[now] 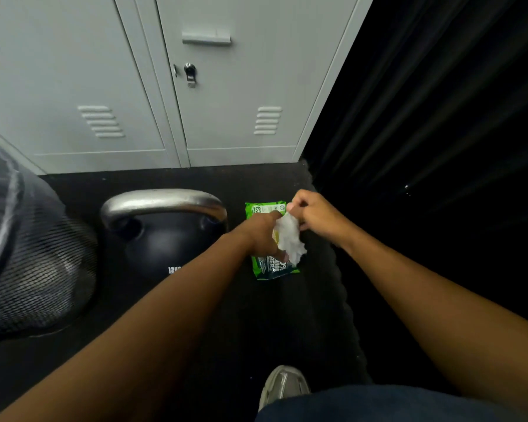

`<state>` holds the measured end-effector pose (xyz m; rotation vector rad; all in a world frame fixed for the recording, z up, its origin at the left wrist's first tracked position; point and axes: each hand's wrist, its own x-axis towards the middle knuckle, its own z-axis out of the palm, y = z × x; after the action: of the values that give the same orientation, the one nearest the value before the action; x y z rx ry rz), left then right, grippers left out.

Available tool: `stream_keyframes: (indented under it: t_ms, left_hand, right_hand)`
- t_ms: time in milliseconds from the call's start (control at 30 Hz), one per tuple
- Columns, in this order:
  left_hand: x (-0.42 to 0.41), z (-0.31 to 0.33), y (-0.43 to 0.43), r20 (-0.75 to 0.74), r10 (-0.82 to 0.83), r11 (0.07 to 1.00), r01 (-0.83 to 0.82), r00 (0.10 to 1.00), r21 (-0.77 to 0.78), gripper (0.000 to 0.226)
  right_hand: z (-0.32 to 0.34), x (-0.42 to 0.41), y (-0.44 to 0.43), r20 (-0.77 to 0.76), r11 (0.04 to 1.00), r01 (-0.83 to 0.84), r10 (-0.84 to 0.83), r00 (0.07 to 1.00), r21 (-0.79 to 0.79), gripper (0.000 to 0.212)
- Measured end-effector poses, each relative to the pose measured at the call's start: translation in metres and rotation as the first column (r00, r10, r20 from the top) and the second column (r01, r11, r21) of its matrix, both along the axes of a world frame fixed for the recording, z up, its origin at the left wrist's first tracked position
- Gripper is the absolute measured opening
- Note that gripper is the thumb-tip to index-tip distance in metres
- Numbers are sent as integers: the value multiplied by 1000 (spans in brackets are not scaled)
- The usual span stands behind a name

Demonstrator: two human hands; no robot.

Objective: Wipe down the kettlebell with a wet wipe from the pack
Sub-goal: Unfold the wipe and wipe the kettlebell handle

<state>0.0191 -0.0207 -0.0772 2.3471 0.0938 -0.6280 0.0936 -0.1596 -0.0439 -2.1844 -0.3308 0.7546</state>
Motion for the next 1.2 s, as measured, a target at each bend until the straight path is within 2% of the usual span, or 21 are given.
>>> stream_keyframes:
  t_ms: [67, 133, 200, 300, 500, 633, 800, 967, 1100, 1200]
  left_hand:
    - [-1, 24, -1, 79, 83, 987, -71, 993, -141, 60]
    - [-2, 53, 3, 160, 200, 965, -166, 967, -204, 27]
    - [-2, 82, 10, 241, 302, 937, -241, 922, -251, 11]
    - [-1, 129, 26, 303, 412, 890, -309, 859, -334, 28]
    - [-1, 235, 65, 413, 452, 873, -299, 790, -385, 25]
    - [-9, 300, 94, 488, 517, 850, -352, 704, -393, 29]
    - [-35, 346, 124, 546, 528, 849, -382, 651, -366, 29]
    - [-61, 373, 140, 587, 544, 839, -396, 600, -373, 23]
    - [-72, 396, 143, 614, 580, 815, -398, 536, -422, 20]
    - [-79, 412, 141, 604, 615, 789, -393, 507, -473, 20]
  right_hand:
    - [32, 5, 4, -38, 989, 92, -88, 995, 116, 19]
    - [64, 8, 10, -38, 967, 136, -131, 991, 215, 22]
    - [95, 10, 17, -14, 950, 152, -154, 988, 274, 24]
    - [141, 10, 32, 22, 931, 145, -162, 987, 335, 22]
    - [239, 6, 75, 59, 919, 106, -138, 989, 380, 13]
    - [304, -5, 100, 102, 903, -13, -35, 994, 429, 37]
    - [329, -19, 122, 177, 885, -91, 10, 984, 457, 59]
    - [347, -37, 136, 256, 865, -181, 64, 965, 468, 39]
    - [367, -44, 141, 258, 846, -205, 83, 963, 493, 34]
    - [382, -49, 139, 244, 840, -195, 77, 967, 506, 19]
